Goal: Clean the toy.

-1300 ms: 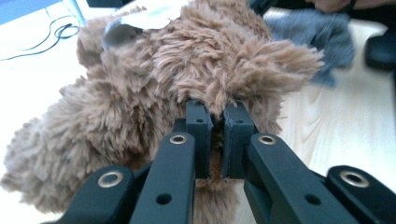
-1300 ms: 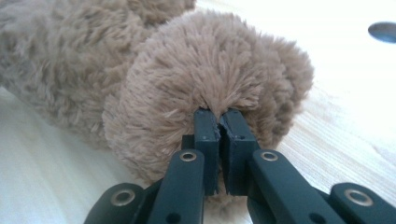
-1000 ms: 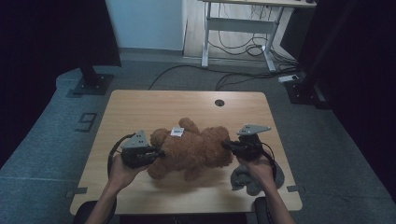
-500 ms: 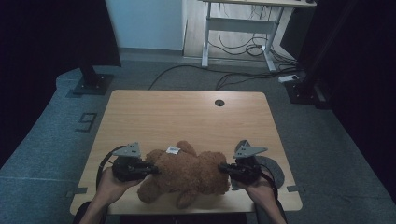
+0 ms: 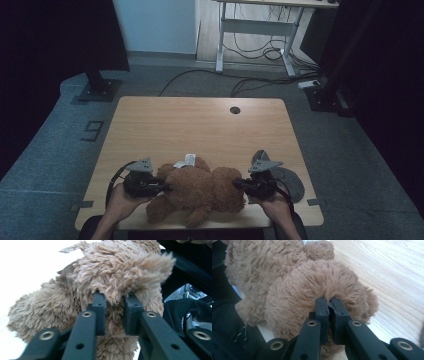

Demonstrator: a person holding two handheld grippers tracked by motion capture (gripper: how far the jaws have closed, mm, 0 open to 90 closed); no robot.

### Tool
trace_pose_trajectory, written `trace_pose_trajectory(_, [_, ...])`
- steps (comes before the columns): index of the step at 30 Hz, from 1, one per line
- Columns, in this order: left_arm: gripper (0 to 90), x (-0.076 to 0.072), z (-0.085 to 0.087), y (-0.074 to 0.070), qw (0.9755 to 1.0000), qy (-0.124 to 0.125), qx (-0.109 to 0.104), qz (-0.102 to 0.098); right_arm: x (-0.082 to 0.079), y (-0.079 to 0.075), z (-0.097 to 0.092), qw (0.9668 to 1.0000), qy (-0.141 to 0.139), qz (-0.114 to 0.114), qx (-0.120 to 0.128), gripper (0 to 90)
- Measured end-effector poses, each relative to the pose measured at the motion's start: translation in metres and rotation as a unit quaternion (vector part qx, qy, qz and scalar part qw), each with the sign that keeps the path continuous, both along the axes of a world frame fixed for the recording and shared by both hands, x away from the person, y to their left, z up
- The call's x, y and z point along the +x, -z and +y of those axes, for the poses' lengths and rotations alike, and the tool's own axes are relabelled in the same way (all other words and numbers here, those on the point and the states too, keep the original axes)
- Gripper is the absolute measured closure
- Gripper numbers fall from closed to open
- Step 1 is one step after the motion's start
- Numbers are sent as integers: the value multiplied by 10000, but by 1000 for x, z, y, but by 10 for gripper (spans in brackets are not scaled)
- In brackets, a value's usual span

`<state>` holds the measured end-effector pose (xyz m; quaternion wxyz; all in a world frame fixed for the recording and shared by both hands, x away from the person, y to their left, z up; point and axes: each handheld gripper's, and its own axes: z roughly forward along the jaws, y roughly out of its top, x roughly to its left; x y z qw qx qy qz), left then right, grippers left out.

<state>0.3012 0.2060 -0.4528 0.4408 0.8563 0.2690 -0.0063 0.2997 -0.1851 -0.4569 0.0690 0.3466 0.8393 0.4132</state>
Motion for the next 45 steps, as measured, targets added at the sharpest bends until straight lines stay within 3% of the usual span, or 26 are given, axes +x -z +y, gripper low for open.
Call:
trace_pose_trajectory(4, [532, -1, 2, -4, 9994, -73, 102, -312, 1, -5, -1, 10000, 9, -15, -26, 760])
trace_pose_trajectory(9, [298, -1, -4, -10, 9971, -141, 334, -675, 4, -12, -5, 9997, 143, -105, -152, 505])
trace_pose_trajectory(13, [198, 2, -11, -9, 9961, -147, 427, -758, 8, -15, -13, 9989, 278, -297, -229, 360])
trace_pose_trajectory(21, [205, 11, -8, 5, 9971, -178, 319, -661, 21, -10, -44, 9936, 820, -459, -622, 245])
trace_pose_trajectory(24, [206, 14, -7, 12, 9973, -192, 284, -643, 28, -2, -59, 9905, 1106, -364, -737, 216])
trace_pose_trajectory(29, [209, 14, -3, 20, 9977, -207, 24, -638, 38, 19, -82, 9841, 1489, -187, -949, 158])
trace_pose_trajectory(37, [213, 11, 2, 27, 9974, -213, -119, -676, 46, 60, -95, 9715, 1680, 289, -1647, 195])
trace_pose_trajectory(40, [219, 9, 2, 25, 9971, -196, -182, -713, 47, 72, -97, 9720, 1601, 414, -1671, 312])
trace_pose_trajectory(42, [213, 7, 3, 17, 9967, -164, -255, -752, 47, 74, -100, 9737, 1685, 493, -1452, 391])
trace_pose_trajectory(45, [203, 6, 0, 2, 9963, -78, -306, -802, 45, 71, -101, 9742, 1694, 497, -1406, 621])
